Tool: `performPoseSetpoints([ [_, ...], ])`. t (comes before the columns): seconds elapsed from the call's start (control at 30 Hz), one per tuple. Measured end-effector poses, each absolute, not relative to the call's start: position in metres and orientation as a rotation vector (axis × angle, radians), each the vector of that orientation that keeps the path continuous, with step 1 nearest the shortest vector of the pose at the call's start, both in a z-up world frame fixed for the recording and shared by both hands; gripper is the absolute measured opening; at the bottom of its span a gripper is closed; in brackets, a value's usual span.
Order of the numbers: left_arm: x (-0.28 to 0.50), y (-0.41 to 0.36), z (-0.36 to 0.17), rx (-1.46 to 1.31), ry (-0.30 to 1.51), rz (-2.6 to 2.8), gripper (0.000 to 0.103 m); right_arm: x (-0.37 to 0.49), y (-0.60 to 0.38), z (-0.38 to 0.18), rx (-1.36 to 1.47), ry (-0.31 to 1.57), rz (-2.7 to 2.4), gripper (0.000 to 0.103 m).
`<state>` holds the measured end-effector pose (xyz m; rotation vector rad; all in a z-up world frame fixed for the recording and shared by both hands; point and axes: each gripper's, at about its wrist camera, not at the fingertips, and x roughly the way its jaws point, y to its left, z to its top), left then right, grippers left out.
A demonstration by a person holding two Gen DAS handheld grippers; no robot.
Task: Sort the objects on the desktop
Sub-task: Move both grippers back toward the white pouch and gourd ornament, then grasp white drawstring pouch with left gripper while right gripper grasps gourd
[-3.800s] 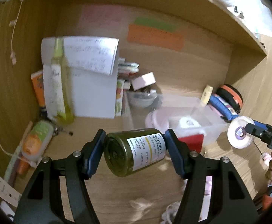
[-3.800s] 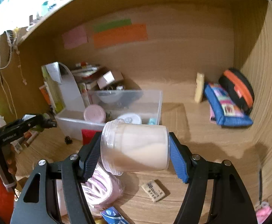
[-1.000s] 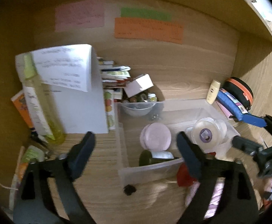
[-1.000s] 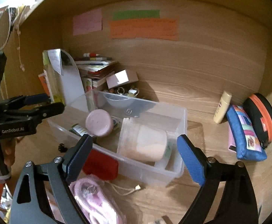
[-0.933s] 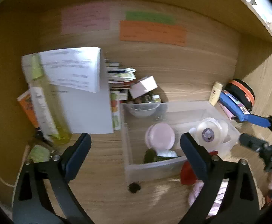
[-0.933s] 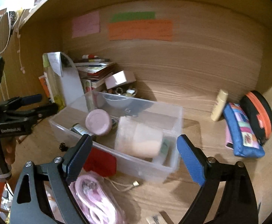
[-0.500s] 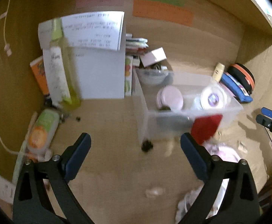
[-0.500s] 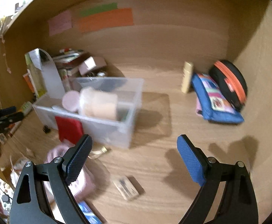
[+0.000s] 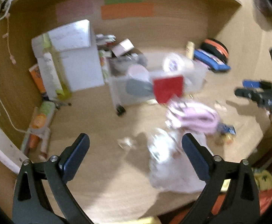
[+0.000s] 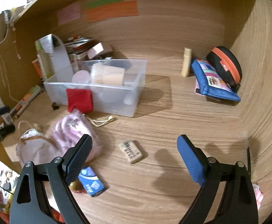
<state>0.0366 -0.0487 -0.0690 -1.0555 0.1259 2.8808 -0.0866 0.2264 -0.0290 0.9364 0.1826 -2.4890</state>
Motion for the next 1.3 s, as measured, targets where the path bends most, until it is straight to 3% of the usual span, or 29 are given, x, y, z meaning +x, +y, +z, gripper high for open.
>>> performPoseSetpoints([
  [0.4, 0.040, 0.007, -0.112, -1.180, 0.097, 2.642, 0.100, -0.044, 0.207, -0.035, 0.862, 0.261, -2.465, 0.090],
  [0.47, 0.038, 0.015, -0.111, -1.149, 0.126, 2.642, 0.101, -0.037, 0.205, -0.036, 0.864, 0.244, -2.447, 0.083],
  [0.53, 0.034, 0.021, -0.113, -1.143, 0.156, 2.651, 0.101, -0.027, 0.200, -0.037, 0.863, 0.253, -2.403, 0.068],
  [0.73, 0.029, 0.024, -0.124, -1.155, 0.270, 2.703, 0.101, -0.005, 0.186, -0.047, 0.914, 0.258, -2.257, 0.050],
  [0.97, 0.039, -0.008, -0.133, -1.237, 0.121, 2.653, 0.102, 0.005, 0.175, -0.069, 0.979, 0.294, -2.190, 0.038],
  [1.3, 0.026, 0.007, -0.131, -1.215, 0.161, 2.637, 0.102, -0.013, 0.166, -0.088, 1.045, 0.314, -2.227, 0.037],
])
